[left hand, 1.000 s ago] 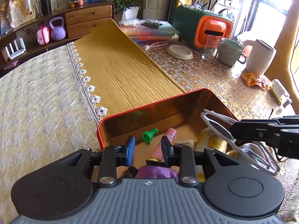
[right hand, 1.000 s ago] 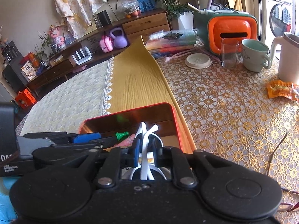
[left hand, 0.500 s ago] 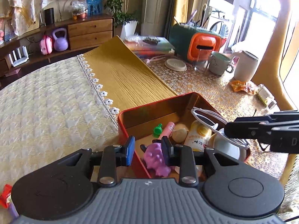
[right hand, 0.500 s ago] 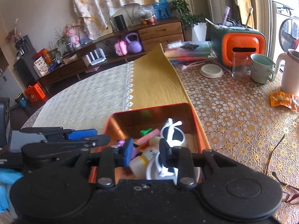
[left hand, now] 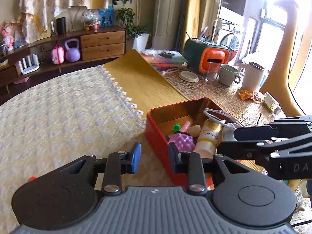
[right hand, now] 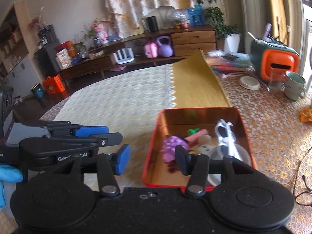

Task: Organize rigid objects
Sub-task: 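Move both tools back over the red wrapper and purple cap, then grasp the red wrapper with the left gripper while the right gripper grasps the purple cap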

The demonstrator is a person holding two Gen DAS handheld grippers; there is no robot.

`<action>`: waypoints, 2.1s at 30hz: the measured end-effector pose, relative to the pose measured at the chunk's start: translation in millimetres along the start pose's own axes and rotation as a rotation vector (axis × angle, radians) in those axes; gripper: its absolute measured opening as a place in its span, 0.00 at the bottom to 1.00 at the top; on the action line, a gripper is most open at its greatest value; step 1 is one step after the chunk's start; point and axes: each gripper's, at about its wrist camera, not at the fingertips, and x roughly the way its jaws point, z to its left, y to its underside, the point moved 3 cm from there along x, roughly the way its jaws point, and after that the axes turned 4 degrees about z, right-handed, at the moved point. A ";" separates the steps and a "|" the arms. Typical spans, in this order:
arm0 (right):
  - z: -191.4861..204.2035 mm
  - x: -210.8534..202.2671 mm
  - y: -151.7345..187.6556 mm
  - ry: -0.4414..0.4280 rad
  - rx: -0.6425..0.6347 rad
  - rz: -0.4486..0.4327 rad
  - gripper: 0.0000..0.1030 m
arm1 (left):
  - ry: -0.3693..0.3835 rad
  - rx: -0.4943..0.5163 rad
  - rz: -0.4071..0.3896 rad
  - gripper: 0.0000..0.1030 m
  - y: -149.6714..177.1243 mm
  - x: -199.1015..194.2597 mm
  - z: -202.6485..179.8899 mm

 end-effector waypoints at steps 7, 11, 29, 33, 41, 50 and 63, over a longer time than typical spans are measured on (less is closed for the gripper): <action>36.7 1.2 5.2 -0.045 -0.046 0.002 0.61 | -0.038 -0.047 -0.016 0.29 18.2 -25.6 30.9; 56.7 6.9 8.3 -0.080 -0.072 0.014 0.63 | -0.076 -0.062 -0.028 0.29 30.1 -42.0 50.5; 155.4 41.9 17.2 -0.153 -0.285 0.001 0.89 | -0.216 -0.141 -0.093 0.75 63.8 -84.2 132.2; 170.2 55.5 17.9 -0.160 -0.310 -0.013 0.99 | -0.245 -0.182 -0.090 0.79 69.7 -81.9 157.6; 189.2 88.6 16.0 -0.152 -0.359 0.004 1.00 | -0.297 -0.235 -0.048 0.80 76.4 -63.5 205.3; 207.7 130.2 14.5 -0.155 -0.420 0.074 0.99 | -0.249 -0.323 0.038 0.80 82.7 -22.8 239.8; 218.0 166.9 24.5 -0.164 -0.430 0.149 0.92 | -0.162 -0.208 0.067 0.80 79.0 18.2 226.6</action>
